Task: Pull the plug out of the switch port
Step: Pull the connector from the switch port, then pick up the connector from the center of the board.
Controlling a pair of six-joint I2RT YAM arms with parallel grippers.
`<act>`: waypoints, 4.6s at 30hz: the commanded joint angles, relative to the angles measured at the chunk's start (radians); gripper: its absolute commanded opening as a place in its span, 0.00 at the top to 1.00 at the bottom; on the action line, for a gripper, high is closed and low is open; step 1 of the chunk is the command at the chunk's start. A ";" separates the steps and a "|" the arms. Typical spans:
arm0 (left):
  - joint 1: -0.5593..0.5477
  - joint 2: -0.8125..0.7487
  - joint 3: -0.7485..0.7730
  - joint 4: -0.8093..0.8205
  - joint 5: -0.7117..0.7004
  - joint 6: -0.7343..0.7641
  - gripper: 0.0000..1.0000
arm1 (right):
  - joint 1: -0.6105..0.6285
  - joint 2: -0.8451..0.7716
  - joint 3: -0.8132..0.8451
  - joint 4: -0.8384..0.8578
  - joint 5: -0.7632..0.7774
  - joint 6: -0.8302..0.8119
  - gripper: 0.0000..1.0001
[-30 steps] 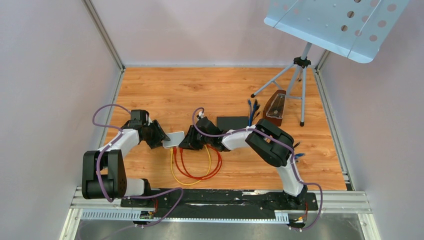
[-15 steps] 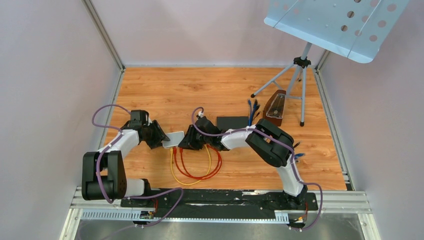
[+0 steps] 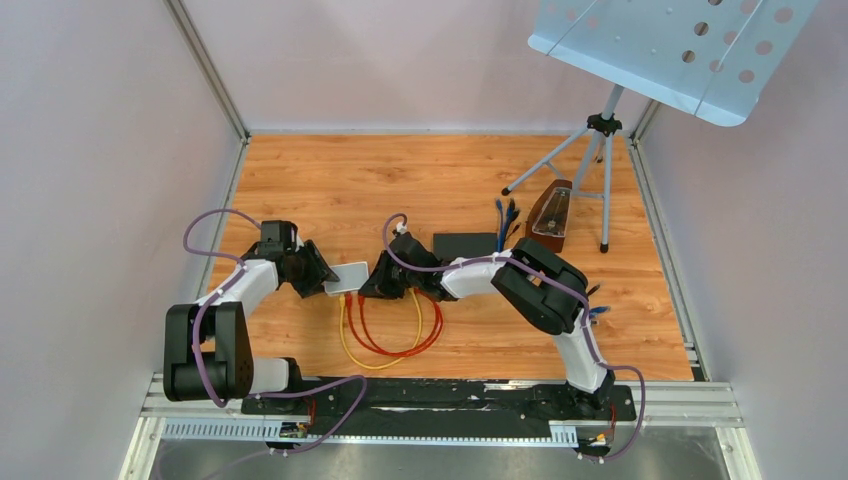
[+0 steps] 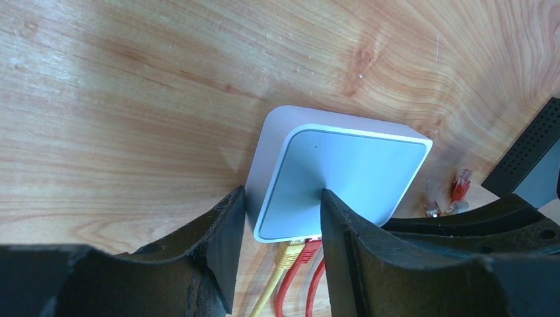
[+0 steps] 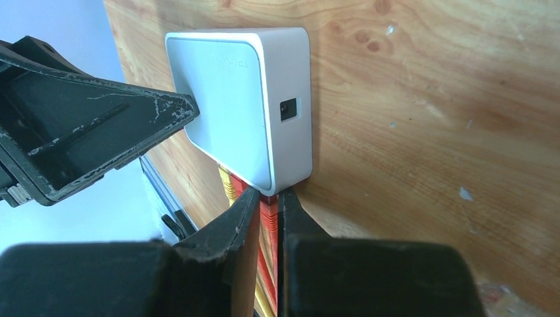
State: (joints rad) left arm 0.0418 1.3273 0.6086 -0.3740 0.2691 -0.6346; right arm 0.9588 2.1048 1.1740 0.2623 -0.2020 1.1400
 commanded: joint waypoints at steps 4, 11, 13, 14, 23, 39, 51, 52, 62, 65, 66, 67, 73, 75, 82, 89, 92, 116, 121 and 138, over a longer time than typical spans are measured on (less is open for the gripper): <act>-0.005 -0.018 -0.005 -0.014 0.034 -0.013 0.48 | -0.005 0.040 0.003 -0.077 0.049 -0.051 0.90; -0.005 -0.013 -0.003 -0.013 0.035 -0.013 0.48 | -0.008 0.066 0.040 -0.119 0.048 -0.050 0.73; -0.006 -0.013 -0.003 -0.012 0.036 -0.015 0.48 | -0.007 0.065 0.041 -0.127 0.063 -0.051 0.72; -0.006 -0.013 -0.004 -0.012 0.036 -0.015 0.48 | -0.007 0.065 0.041 -0.130 0.065 -0.052 0.72; -0.005 -0.014 -0.005 -0.010 0.038 -0.019 0.48 | -0.008 0.082 0.072 -0.177 0.072 -0.072 0.89; -0.005 -0.011 -0.013 0.013 0.050 -0.030 0.49 | 0.016 0.085 0.128 -0.193 0.003 -0.228 1.00; -0.006 -0.007 -0.012 0.014 0.048 -0.035 0.49 | 0.022 0.106 0.154 -0.192 -0.056 -0.269 1.00; -0.006 -0.008 -0.014 0.014 0.047 -0.035 0.49 | 0.023 0.107 0.159 -0.197 -0.056 -0.272 1.00; -0.005 -0.004 -0.013 0.014 0.047 -0.034 0.49 | 0.024 0.135 0.207 -0.244 -0.098 -0.301 1.00; -0.006 -0.004 -0.013 0.014 0.046 -0.034 0.49 | 0.027 0.137 0.214 -0.248 -0.110 -0.310 1.00; -0.006 -0.004 -0.012 0.014 0.044 -0.033 0.49 | 0.028 0.138 0.216 -0.249 -0.115 -0.314 1.00; -0.006 -0.004 -0.012 0.014 0.044 -0.034 0.49 | 0.030 0.139 0.218 -0.250 -0.118 -0.318 1.00; -0.006 -0.002 -0.011 0.014 0.044 -0.035 0.49 | 0.034 0.138 0.226 -0.259 -0.145 -0.344 1.00; -0.006 -0.001 -0.010 0.014 0.044 -0.034 0.49 | 0.036 0.138 0.232 -0.258 -0.153 -0.356 1.00; -0.005 0.001 -0.011 0.013 0.043 -0.035 0.49 | 0.038 0.133 0.235 -0.291 -0.156 -0.373 1.00; -0.005 0.000 -0.010 0.011 0.041 -0.033 0.50 | 0.038 0.127 0.229 -0.275 -0.184 -0.379 1.00; -0.006 0.000 -0.009 0.011 0.042 -0.033 0.50 | 0.039 0.107 0.197 -0.204 -0.211 -0.374 1.00; -0.005 -0.041 -0.003 -0.028 0.004 -0.023 0.44 | 0.013 -0.148 -0.008 -0.032 -0.031 -0.388 1.00; -0.006 -0.060 0.001 -0.036 -0.007 -0.024 0.39 | -0.021 -0.135 0.044 -0.105 -0.054 -0.398 0.97; -0.006 -0.196 0.049 -0.086 -0.016 -0.053 0.24 | 0.029 -0.308 -0.097 -0.300 -0.330 -0.643 0.60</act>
State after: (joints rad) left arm 0.0402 1.1847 0.6113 -0.4423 0.2722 -0.6685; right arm 0.9482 1.8488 1.0908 0.0238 -0.4065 0.6159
